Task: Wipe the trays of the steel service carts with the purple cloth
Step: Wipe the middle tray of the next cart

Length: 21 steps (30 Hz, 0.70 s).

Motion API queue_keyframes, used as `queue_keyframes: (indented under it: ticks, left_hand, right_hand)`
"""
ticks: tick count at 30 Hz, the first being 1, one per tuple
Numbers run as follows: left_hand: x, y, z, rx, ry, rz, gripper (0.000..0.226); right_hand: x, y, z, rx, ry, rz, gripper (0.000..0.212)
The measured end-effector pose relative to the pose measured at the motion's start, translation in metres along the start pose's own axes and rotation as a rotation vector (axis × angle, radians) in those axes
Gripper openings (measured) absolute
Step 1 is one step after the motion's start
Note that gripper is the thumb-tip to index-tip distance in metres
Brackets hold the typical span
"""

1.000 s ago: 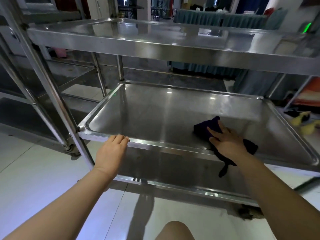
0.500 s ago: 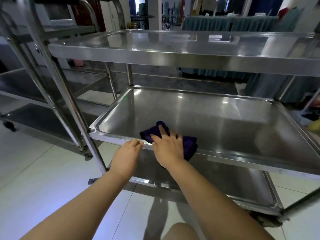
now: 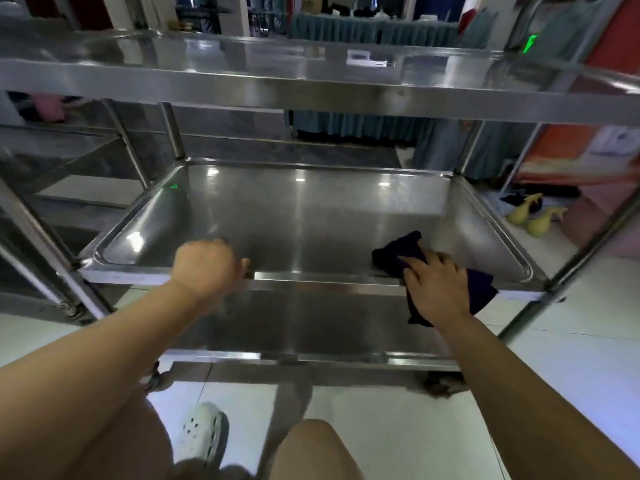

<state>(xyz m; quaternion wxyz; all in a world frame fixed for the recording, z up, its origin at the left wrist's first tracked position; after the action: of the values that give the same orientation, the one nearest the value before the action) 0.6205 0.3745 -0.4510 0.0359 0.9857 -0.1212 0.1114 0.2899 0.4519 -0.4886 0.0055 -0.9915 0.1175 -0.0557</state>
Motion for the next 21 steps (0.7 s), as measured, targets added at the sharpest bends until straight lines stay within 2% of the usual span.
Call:
queue_keyframes:
  ticks: [1, 3, 6, 9, 12, 15, 18, 21]
  left_hand:
    - [-0.012, 0.008, -0.003, -0.049, -0.048, 0.106, 0.032]
    - [-0.035, 0.023, 0.003, -0.038, -0.112, 0.264, 0.029]
    - [-0.057, 0.044, 0.011, -0.08, -0.095, 0.356, 0.048]
    - [-0.058, 0.058, 0.027, -0.083, -0.161, 0.368, 0.057]
    - [-0.049, 0.065, 0.04, -0.034, -0.297, 0.333, 0.057]
    - [-0.041, 0.069, 0.052, 0.035, -0.452, 0.316, 0.064]
    - [-0.037, 0.071, 0.058, -0.015, -0.489, 0.326, 0.064]
    - [-0.041, 0.071, 0.049, -0.104, -0.452, 0.346, 0.058]
  right_hand:
    - [-0.006, 0.002, -0.002, 0.004, 0.015, 0.023, 0.064]
    - [-0.005, 0.007, -0.003, 0.022, 0.035, 0.062, 0.057]
    - [0.013, 0.012, 0.001, 0.068, -0.026, 0.113, 0.041]
    - [0.059, 0.016, 0.007, 0.122, -0.069, 0.015, 0.042]
    - [0.136, 0.031, 0.02, 0.196, -0.049, -0.201, 0.044]
    - [0.182, 0.06, 0.034, 0.344, -0.012, -0.294, 0.047]
    - [0.173, 0.089, 0.038, 0.39, 0.023, -0.276, 0.048]
    - [0.129, 0.108, 0.033, 0.369, 0.005, -0.181, 0.048]
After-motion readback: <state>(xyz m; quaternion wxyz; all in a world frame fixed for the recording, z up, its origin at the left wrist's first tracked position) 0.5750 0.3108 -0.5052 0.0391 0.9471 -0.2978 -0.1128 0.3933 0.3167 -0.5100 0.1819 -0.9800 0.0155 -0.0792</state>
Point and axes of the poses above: each hand's wrist, its own y-axis towards the middle knuckle, its own z-axis out of the palm, x = y × z, the point moved 7 cm from there along y, towards the middle knuckle, and after that the axes turned 14 degrees about x, right-handed, at the moved point
